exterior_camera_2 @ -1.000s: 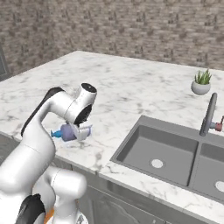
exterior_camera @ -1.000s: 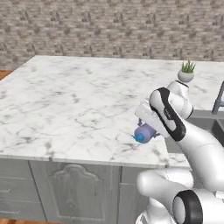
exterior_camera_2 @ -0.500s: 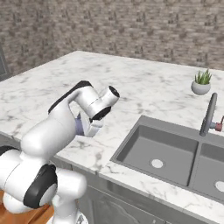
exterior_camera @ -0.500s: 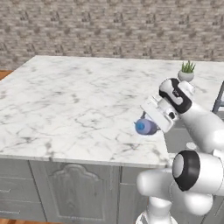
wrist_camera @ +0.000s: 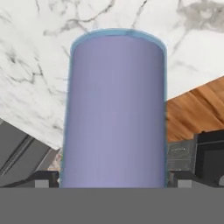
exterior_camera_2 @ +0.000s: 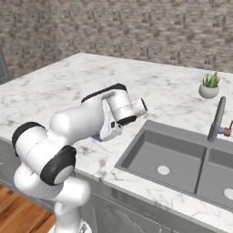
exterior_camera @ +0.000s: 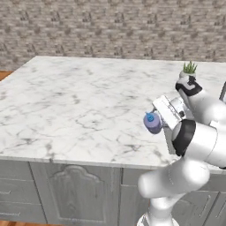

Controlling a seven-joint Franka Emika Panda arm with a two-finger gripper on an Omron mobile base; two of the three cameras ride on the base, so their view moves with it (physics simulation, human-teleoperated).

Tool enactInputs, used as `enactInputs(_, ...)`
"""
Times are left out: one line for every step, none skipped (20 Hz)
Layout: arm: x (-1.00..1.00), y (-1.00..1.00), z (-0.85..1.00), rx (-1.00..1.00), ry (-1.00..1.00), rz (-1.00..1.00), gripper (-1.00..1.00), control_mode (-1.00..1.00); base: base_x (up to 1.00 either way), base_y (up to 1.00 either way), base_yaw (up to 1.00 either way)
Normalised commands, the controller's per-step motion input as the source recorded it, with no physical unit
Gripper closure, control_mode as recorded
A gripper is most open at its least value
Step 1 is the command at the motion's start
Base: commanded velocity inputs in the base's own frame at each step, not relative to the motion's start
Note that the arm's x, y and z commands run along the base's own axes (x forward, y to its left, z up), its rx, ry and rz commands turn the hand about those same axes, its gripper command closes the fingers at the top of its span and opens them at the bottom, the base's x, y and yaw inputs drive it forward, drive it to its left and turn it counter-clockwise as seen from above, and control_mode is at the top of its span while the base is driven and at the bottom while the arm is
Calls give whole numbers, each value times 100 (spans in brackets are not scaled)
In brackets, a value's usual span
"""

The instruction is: Restock the sink supplies by placing the sponge and soap dispenser on the counter and next to the sink. Make sure the soap dispenser is upright.

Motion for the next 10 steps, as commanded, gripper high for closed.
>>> enactInputs(31,0,-9,27,0,-4,100,-100,0,0,0)
enactInputs(29,0,-7,28,0,-4,100,-100,0,0,0)
enactInputs(26,0,-4,28,0,-4,100,-100,0,0,0)
enactInputs(26,0,-8,27,0,-3,100,-100,0,0,0)
enactInputs(20,0,-6,27,0,-3,100,-100,0,0,0)
enactInputs(18,0,-9,24,0,-4,100,-100,0,0,0)
enactInputs(18,0,-8,23,0,-4,100,-100,0,0,0)
enactInputs(15,-1,-4,19,0,-3,100,-100,0,0,0)
enactInputs(11,-4,-1,15,0,-3,100,-100,0,0,0)
enactInputs(14,0,0,10,0,-4,100,-100,0,0,0)
